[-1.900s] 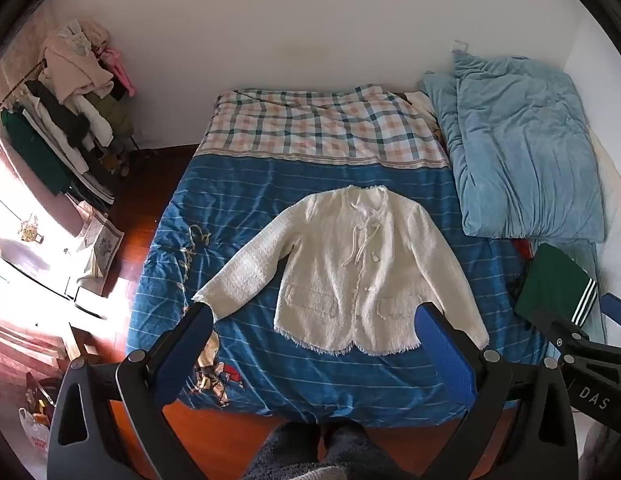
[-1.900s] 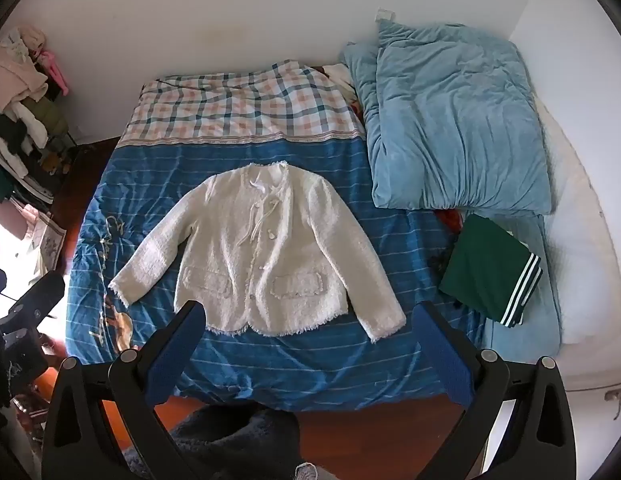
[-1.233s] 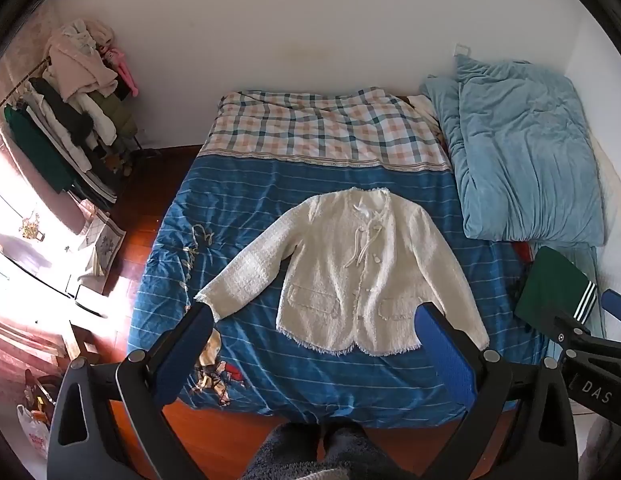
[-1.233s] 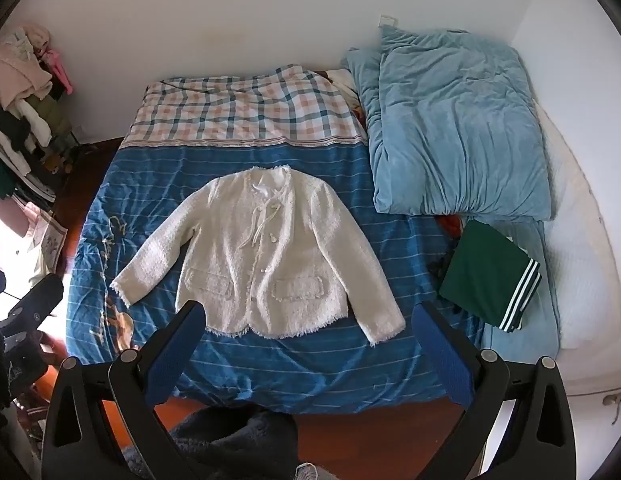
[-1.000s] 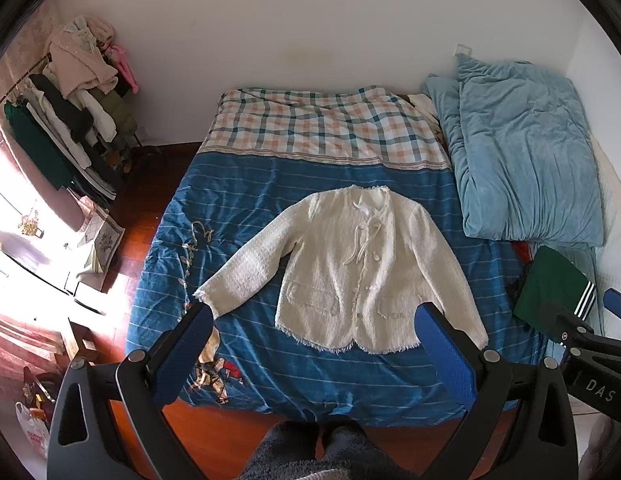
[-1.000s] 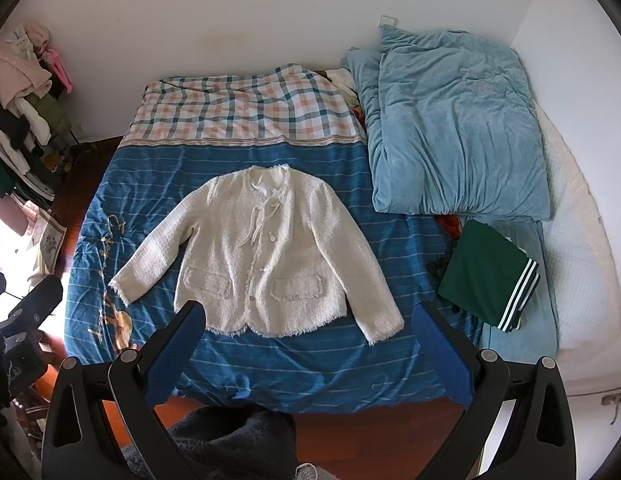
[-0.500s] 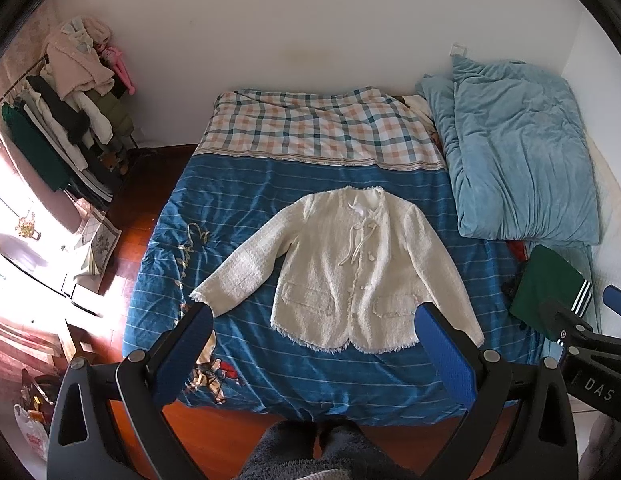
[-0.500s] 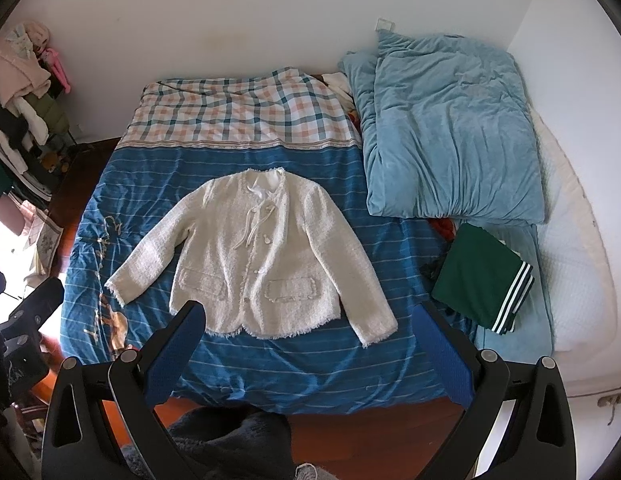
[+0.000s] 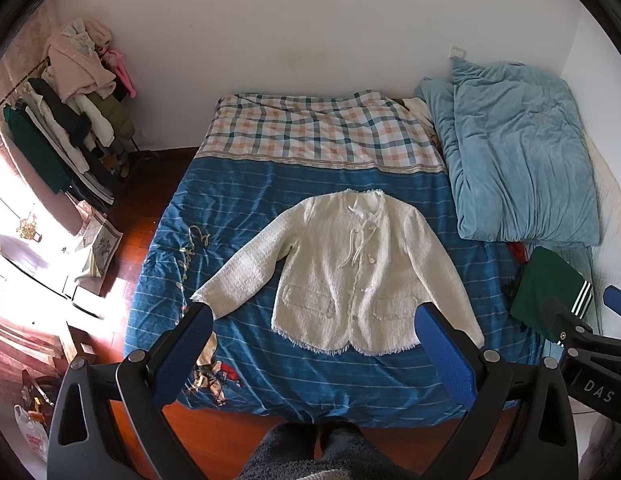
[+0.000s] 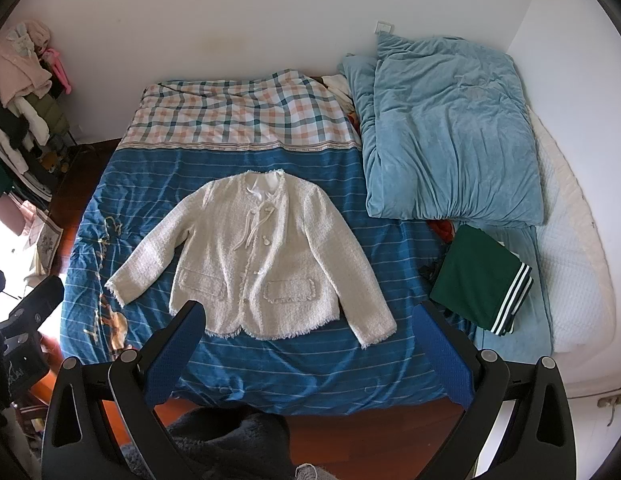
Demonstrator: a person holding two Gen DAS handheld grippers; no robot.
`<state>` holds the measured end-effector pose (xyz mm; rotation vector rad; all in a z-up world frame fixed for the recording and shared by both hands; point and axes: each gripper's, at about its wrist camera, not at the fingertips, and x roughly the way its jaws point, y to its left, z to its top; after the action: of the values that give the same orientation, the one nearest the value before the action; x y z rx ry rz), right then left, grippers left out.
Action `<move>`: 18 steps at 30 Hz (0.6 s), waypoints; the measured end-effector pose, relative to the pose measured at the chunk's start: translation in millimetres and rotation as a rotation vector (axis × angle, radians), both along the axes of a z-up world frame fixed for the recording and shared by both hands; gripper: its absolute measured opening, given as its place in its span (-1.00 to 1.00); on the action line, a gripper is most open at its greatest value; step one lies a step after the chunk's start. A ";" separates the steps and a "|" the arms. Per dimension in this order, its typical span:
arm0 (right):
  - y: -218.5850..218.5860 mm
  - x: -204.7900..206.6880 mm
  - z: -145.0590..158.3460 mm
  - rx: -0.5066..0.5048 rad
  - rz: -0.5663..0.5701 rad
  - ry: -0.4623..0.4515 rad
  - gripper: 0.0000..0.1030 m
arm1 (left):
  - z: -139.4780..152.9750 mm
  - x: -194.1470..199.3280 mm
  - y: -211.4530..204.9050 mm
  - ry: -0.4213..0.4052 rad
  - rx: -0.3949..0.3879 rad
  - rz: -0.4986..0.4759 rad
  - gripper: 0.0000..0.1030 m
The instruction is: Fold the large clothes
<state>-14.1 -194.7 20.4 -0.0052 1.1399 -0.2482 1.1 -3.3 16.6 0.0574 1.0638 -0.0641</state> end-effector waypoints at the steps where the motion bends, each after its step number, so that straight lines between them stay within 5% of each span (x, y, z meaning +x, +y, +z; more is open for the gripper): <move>1: 0.0 0.0 0.0 0.000 0.000 0.000 1.00 | 1.7 1.2 -0.1 -0.001 0.000 -0.001 1.00; 18: -3.0 1.2 5.0 -0.002 -0.002 -0.005 1.00 | 5.2 2.8 -2.9 -0.010 -0.005 -0.004 1.00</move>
<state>-12.9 -197.6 25.4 -0.0050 1.1343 -0.2508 3.9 -6.2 21.8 0.0555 1.0537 -0.0695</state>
